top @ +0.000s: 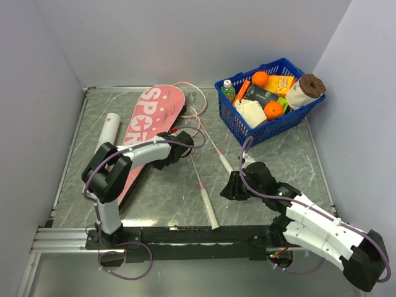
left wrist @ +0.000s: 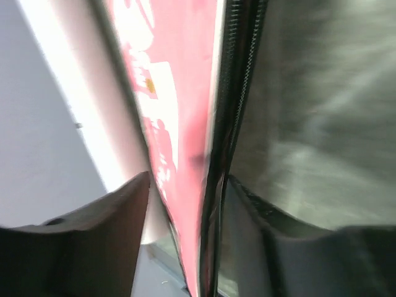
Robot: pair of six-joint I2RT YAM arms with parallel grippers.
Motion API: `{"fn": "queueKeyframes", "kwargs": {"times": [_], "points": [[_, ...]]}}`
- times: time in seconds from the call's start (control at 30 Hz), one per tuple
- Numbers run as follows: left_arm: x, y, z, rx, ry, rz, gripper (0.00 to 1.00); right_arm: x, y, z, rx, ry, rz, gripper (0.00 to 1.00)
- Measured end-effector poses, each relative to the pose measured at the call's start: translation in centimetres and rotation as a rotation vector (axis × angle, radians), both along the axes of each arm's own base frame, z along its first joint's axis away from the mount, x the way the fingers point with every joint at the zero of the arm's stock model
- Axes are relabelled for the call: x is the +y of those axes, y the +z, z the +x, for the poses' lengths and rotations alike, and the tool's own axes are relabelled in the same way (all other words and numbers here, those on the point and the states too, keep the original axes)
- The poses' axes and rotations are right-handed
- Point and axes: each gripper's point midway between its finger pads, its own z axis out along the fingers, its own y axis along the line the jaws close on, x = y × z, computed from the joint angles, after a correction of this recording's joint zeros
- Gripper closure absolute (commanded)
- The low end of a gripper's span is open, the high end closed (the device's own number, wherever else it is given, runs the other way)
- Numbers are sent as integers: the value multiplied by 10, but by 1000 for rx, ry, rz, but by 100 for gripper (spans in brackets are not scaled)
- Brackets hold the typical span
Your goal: Pack up the badminton gear
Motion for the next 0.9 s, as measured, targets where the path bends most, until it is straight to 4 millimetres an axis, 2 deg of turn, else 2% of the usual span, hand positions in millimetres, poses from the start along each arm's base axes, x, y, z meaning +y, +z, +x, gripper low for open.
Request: {"fn": "queueKeyframes", "kwargs": {"times": [0.07,0.23,0.3,0.4,0.5,0.6,0.67,0.8,0.9], "points": [[-12,-2,-3,9,-15,-61,35,0,-2,0,5,0,-5,58],[-49,0,-15,33,-70,-213,35,1,-5,2,14,0,-13,57],[-59,4,-18,34,-82,-257,32,1,-6,2,15,0,-14,57],[-66,12,-23,32,-76,-331,31,2,-7,3,17,1,-16,57],[-66,23,-26,29,-52,-421,33,4,-9,4,21,2,-18,57],[-56,27,-27,25,-12,-491,35,6,-10,5,26,6,-17,57],[-46,22,-30,40,18,-498,38,7,-12,6,29,7,-17,57],[-23,-1,-43,108,80,-483,39,9,-12,7,32,12,-14,57],[-15,-13,-53,152,99,-480,39,10,-12,7,30,15,-10,57]]}}
